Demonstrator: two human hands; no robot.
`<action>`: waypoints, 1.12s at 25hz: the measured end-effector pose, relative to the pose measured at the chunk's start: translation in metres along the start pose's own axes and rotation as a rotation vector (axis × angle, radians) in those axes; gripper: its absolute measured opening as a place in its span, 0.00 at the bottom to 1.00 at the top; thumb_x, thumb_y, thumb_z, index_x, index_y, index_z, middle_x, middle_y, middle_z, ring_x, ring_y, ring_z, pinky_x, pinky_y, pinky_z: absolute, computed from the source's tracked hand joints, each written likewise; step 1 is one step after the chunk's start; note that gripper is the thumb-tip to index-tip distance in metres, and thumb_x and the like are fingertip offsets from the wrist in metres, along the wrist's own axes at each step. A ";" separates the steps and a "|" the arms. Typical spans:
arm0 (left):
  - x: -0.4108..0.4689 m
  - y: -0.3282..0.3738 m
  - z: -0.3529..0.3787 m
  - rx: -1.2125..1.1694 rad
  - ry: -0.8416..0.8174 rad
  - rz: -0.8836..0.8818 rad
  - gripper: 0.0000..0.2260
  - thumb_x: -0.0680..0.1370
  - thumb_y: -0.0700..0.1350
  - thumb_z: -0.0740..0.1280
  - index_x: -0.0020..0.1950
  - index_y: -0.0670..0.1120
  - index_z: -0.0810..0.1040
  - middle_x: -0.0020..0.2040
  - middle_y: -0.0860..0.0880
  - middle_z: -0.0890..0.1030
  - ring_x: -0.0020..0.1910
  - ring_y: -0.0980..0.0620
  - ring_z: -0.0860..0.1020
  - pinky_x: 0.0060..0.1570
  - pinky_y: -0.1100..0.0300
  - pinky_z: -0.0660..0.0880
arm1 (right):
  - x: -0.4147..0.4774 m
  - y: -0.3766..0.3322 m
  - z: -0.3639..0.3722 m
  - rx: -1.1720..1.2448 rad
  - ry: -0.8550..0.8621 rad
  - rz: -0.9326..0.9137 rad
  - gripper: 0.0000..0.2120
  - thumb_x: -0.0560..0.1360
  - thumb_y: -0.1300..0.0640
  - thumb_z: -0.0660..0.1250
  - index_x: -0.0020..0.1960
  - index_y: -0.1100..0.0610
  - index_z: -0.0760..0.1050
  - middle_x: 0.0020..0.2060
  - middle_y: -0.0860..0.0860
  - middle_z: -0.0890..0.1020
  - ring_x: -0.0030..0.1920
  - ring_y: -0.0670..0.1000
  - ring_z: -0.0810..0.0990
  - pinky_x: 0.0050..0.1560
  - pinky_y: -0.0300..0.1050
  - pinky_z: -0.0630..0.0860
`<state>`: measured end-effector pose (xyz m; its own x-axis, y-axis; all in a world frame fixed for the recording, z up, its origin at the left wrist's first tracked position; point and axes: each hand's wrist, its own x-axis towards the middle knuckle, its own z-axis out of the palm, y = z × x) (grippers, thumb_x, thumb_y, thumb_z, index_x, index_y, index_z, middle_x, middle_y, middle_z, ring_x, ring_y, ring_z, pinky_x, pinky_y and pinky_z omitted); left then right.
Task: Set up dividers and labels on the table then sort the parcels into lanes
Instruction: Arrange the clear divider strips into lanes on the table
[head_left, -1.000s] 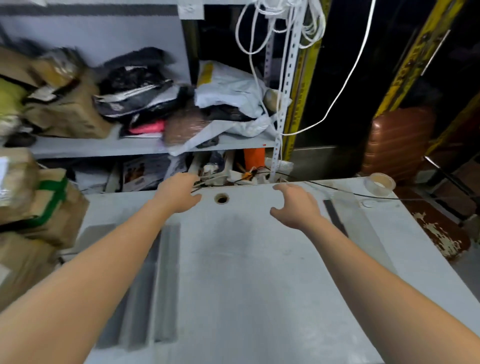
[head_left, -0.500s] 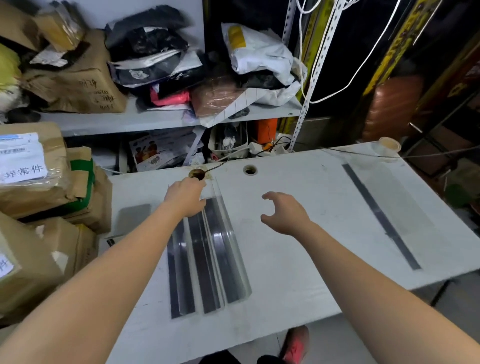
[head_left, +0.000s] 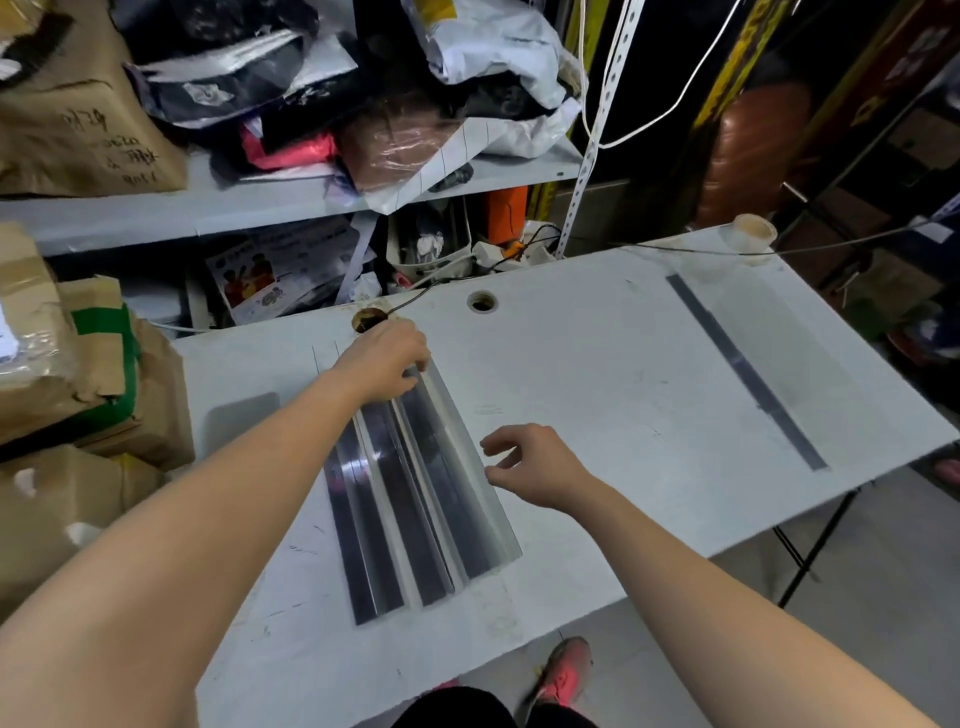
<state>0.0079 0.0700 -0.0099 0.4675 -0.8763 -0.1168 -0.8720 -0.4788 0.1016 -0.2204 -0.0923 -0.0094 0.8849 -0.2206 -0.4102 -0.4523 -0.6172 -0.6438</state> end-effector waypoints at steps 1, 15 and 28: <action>0.003 -0.003 0.002 0.005 -0.011 0.019 0.04 0.76 0.47 0.73 0.50 0.50 0.83 0.50 0.53 0.78 0.55 0.51 0.74 0.52 0.60 0.70 | -0.001 -0.001 0.001 0.013 -0.012 0.010 0.20 0.72 0.58 0.73 0.64 0.53 0.81 0.58 0.46 0.84 0.47 0.43 0.85 0.52 0.42 0.82; 0.028 -0.035 0.006 -0.212 -0.068 0.002 0.06 0.76 0.45 0.74 0.45 0.53 0.78 0.47 0.54 0.76 0.49 0.52 0.75 0.50 0.55 0.74 | -0.016 0.020 0.016 0.007 -0.084 0.143 0.27 0.72 0.65 0.70 0.70 0.54 0.78 0.55 0.50 0.84 0.41 0.50 0.82 0.47 0.45 0.84; 0.107 0.005 -0.002 -0.231 0.018 -0.041 0.04 0.77 0.46 0.74 0.50 0.50 0.81 0.51 0.53 0.77 0.52 0.52 0.75 0.52 0.55 0.73 | -0.042 0.070 -0.042 0.089 0.005 0.123 0.25 0.69 0.68 0.62 0.59 0.48 0.85 0.48 0.39 0.86 0.31 0.43 0.79 0.32 0.33 0.73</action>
<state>0.0537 -0.0266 -0.0199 0.5063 -0.8556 -0.1077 -0.7967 -0.5119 0.3212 -0.2842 -0.1580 -0.0103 0.8225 -0.2947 -0.4865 -0.5655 -0.5157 -0.6436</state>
